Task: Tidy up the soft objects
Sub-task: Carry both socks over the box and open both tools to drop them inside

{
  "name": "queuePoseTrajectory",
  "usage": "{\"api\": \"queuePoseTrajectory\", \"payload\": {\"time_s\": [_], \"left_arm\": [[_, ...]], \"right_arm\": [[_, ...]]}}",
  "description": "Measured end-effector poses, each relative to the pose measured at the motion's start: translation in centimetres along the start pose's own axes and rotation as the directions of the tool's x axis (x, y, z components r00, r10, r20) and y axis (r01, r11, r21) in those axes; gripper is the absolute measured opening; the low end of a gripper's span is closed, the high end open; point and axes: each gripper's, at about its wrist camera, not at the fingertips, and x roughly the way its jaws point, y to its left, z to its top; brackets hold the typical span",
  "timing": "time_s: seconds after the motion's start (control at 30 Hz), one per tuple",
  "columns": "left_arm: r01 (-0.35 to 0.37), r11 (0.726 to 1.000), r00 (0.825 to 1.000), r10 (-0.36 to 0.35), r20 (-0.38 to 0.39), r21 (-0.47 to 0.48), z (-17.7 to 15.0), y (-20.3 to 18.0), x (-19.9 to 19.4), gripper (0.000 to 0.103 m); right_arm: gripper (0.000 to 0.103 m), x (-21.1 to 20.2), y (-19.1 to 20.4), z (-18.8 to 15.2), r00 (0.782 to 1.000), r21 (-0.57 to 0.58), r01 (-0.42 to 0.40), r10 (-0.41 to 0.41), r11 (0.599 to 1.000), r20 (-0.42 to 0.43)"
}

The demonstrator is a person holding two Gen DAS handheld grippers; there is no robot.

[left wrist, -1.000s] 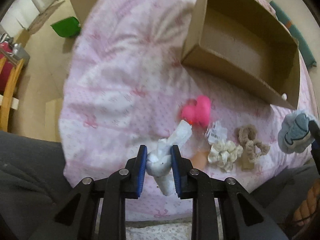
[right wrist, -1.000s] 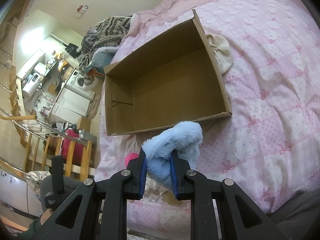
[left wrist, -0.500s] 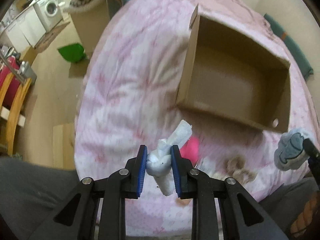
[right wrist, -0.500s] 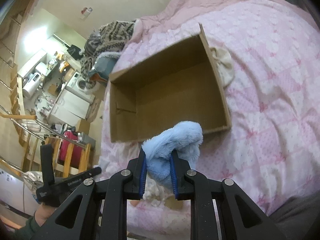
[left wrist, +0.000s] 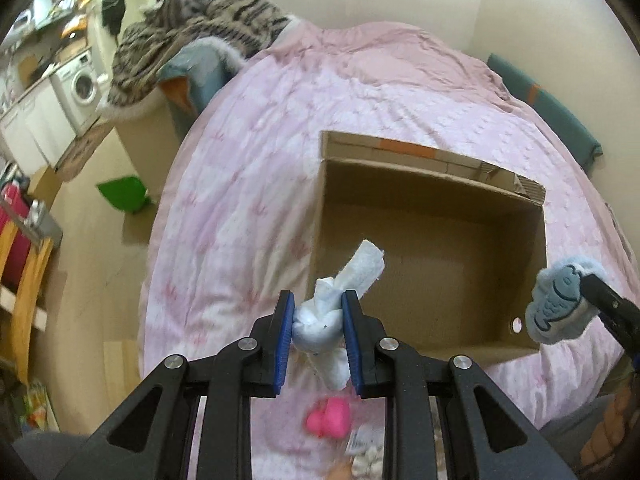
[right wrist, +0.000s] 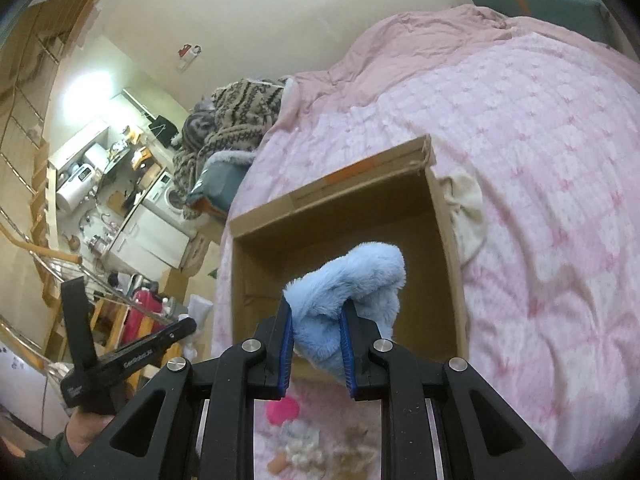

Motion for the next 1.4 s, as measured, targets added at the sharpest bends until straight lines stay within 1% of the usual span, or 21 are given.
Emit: {"api": "queuePoseTrajectory", "payload": {"time_s": [0.13, 0.3, 0.4, 0.5, 0.63, 0.8, 1.0, 1.2, 1.4], "left_arm": [[-0.001, 0.999, 1.000, 0.001, 0.005, 0.032, 0.8, -1.3, 1.9, 0.022], [0.012, 0.998, 1.000, -0.014, 0.020, 0.061, 0.7, -2.6, 4.3, 0.022], [0.035, 0.997, 0.999, -0.035, 0.001, 0.068, 0.5, -3.0, 5.8, 0.022], [0.036, 0.997, 0.999, -0.036, -0.002, 0.075, 0.0, -3.3, 6.8, 0.022], [0.050, 0.996, 0.999, -0.049, -0.013, 0.078, -0.8, -3.4, 7.4, 0.022], [0.061, 0.997, 0.998, -0.059, -0.031, 0.055, -1.6, -3.2, 8.2, 0.022], [0.062, 0.997, 0.997, -0.060, -0.038, 0.035, -1.7, -3.1, 8.6, 0.022], [0.063, 0.998, 0.997, -0.062, -0.042, 0.026, -1.8, -2.9, 8.8, 0.022], [0.076, 0.997, 0.996, -0.075, -0.041, 0.029, -1.9, -3.0, 9.0, 0.022]], "right_arm": [[0.022, 1.6, -0.7, 0.7, 1.000, 0.000, 0.007, -0.007, 1.000, -0.003], [0.022, 3.4, -2.1, 0.0, 0.999, 0.032, 0.017, -0.016, 0.999, -0.033], [0.022, 4.1, -3.0, -0.3, 0.998, 0.060, 0.013, -0.010, 0.998, -0.056], [0.022, 4.8, -3.6, -0.7, 0.997, 0.086, 0.009, -0.002, 0.996, -0.078], [0.023, 5.6, -3.7, -1.0, 0.994, 0.086, 0.022, -0.013, 0.996, -0.106], [0.023, 6.6, -3.2, -1.6, 0.990, 0.058, 0.036, -0.028, 0.998, -0.141], [0.025, 7.8, -2.9, -2.3, 0.981, 0.036, 0.061, -0.053, 0.998, -0.185], [0.026, 8.3, -2.4, -2.9, 0.977, -0.005, 0.070, -0.069, 0.998, -0.204], [0.028, 8.6, -2.3, -2.7, 0.974, -0.008, 0.075, -0.075, 0.997, -0.212]]}}
